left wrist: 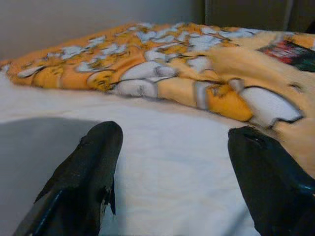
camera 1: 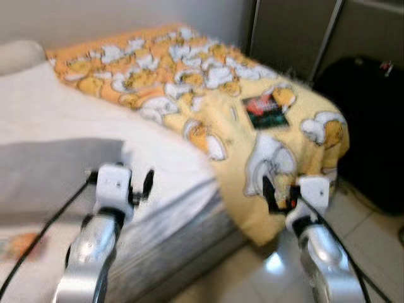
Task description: Clean up the room
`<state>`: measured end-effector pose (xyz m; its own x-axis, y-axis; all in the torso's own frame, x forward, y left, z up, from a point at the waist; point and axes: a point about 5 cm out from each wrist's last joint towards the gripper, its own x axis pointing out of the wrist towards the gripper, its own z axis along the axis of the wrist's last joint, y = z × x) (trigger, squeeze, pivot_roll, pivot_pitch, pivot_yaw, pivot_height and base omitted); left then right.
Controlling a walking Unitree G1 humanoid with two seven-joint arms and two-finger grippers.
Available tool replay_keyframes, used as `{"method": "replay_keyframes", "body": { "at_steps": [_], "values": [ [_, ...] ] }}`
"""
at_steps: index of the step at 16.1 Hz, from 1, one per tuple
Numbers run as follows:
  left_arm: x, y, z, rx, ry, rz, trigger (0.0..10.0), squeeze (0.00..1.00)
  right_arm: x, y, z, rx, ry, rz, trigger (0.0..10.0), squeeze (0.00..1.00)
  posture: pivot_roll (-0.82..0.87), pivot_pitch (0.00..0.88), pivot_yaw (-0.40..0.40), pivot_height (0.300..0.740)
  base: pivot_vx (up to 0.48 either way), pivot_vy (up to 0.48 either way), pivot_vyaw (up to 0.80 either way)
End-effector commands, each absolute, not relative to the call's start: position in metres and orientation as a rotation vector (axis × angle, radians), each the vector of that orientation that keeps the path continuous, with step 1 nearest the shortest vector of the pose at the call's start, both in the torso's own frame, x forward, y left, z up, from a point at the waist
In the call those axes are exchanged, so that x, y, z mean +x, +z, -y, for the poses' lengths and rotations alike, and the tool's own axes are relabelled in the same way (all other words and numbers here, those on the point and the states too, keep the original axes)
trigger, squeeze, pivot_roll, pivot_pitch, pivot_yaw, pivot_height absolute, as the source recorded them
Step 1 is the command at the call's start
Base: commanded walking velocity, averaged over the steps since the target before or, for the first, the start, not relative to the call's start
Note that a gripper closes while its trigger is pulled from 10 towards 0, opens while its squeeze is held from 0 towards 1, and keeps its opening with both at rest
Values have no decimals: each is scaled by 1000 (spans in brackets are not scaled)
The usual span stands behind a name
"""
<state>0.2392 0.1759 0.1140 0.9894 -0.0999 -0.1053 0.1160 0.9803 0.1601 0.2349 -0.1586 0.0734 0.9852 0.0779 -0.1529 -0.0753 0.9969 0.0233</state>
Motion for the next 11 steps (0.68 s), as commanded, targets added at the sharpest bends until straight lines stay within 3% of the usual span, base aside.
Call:
{"method": "replay_keyframes", "body": {
  "at_steps": [1,11],
  "values": [
    [237,112,-181,176,-90,-113,10000,0,239,79,155,9,94,-128,10000,0,24,0,46,740,0,304,800],
    [240,113,-179,167,-83,-110,10000,0,247,82,163,-12,96,-120,10000,0,19,0,49,740,0,300,800]
  ]
}}
